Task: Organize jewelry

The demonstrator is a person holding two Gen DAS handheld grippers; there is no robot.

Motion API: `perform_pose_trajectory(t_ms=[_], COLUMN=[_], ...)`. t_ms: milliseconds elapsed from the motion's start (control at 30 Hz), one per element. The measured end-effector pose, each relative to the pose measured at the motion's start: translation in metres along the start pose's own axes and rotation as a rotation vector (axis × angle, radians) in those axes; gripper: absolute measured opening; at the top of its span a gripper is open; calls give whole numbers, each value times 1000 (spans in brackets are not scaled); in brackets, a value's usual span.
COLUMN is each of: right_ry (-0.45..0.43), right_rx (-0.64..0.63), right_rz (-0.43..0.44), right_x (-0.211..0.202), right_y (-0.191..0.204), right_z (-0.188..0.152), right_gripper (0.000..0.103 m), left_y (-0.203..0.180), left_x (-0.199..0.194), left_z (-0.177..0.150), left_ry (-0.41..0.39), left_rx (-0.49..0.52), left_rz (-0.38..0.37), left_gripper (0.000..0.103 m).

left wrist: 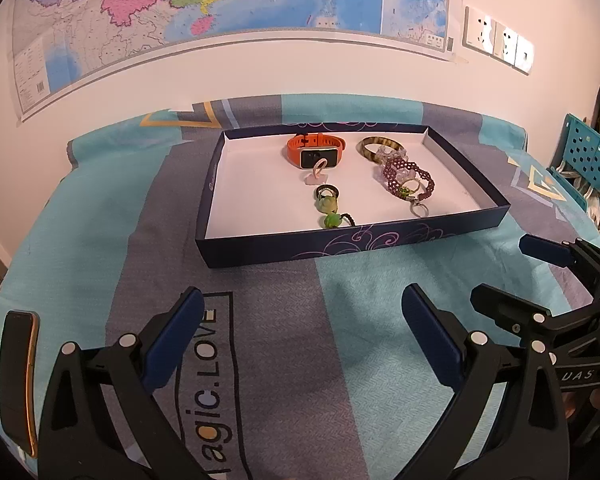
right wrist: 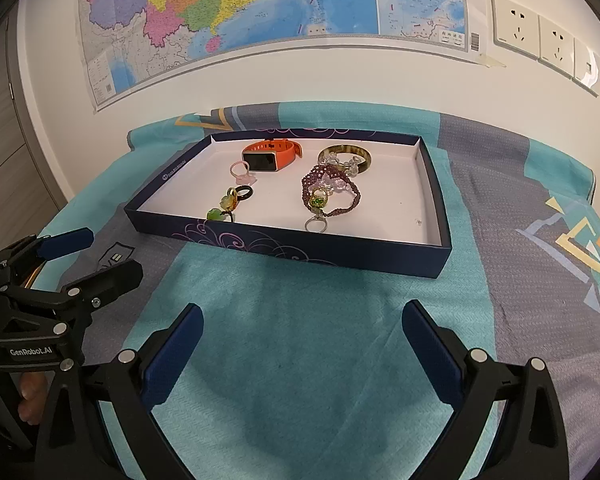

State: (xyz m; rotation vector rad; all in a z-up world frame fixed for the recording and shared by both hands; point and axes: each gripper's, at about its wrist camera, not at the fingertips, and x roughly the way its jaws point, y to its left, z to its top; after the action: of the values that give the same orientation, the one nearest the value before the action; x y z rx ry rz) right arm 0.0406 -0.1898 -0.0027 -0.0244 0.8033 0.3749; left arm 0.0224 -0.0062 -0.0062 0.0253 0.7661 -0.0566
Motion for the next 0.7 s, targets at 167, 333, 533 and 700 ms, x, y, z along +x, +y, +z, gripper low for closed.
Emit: perform_pose_trajectory(t_ms=[167, 333, 533, 700], right_ry=[1, 0, -1, 12], right_rx=[1, 0, -7, -12], right_rz=[0, 2, -5, -30], right_x=[0, 0, 0, -1], right_y=[0, 0, -1, -14], right_z=[0, 0, 1, 3], right_gripper=[96, 96, 96, 96], left_y=[-1, -2, -2, 2], left_x=[1, 1, 3, 5], left_z=[0, 0, 0, 1], left_ry=[2, 0, -1, 8], left_rx=[1, 4, 6, -8], left_rz=[-1, -4, -13, -16], left_gripper=[97, 97, 97, 97])
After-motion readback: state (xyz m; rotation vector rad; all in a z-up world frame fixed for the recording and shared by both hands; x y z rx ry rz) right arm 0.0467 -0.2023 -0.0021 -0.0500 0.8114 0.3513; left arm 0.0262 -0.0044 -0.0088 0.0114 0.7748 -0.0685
